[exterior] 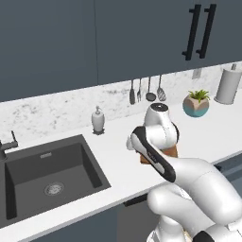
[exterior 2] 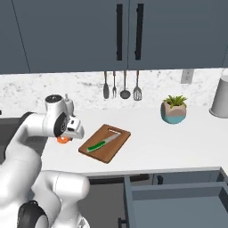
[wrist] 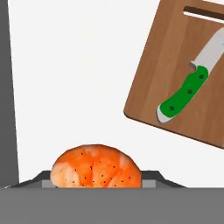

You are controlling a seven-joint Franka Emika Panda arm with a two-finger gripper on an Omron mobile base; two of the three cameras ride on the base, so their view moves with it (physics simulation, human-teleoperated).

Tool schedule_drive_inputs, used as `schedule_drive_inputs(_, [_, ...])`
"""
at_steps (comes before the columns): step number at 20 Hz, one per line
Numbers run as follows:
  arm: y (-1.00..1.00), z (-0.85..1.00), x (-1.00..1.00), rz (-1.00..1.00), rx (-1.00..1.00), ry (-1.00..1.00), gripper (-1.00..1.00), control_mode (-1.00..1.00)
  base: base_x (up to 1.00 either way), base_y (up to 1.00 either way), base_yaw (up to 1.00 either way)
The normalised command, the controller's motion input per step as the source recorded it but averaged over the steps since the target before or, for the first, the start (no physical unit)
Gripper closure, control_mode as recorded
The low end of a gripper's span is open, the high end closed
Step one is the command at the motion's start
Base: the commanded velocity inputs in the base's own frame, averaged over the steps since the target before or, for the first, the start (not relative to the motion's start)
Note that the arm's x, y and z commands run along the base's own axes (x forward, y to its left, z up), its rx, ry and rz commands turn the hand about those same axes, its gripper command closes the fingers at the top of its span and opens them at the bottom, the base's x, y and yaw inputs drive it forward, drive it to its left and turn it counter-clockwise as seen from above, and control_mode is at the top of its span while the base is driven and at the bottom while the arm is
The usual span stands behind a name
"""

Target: Pick up the knife from the drawer and place it on the cutting board. Then place the meat from the plate to the cutting board.

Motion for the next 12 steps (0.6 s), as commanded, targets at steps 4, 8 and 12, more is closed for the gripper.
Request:
schedule_drive_inputs(4, [-1.0, -0.11, 0.11, 0.0, 0.02, 0.0, 1.0, -1.0, 0.0, 0.0, 0.0])
schedule_drive_inputs(8, [-0.96, -0.17, 0.04, -0.03, 0.0, 0.01, 1.0, -1.0, 0.0, 0.0, 0.0])
schedule_drive_inputs(12, [-0.85, -0.11, 0.31, -0.05, 0.0, 0.09, 1.0, -1.0, 0.0, 0.0, 0.0])
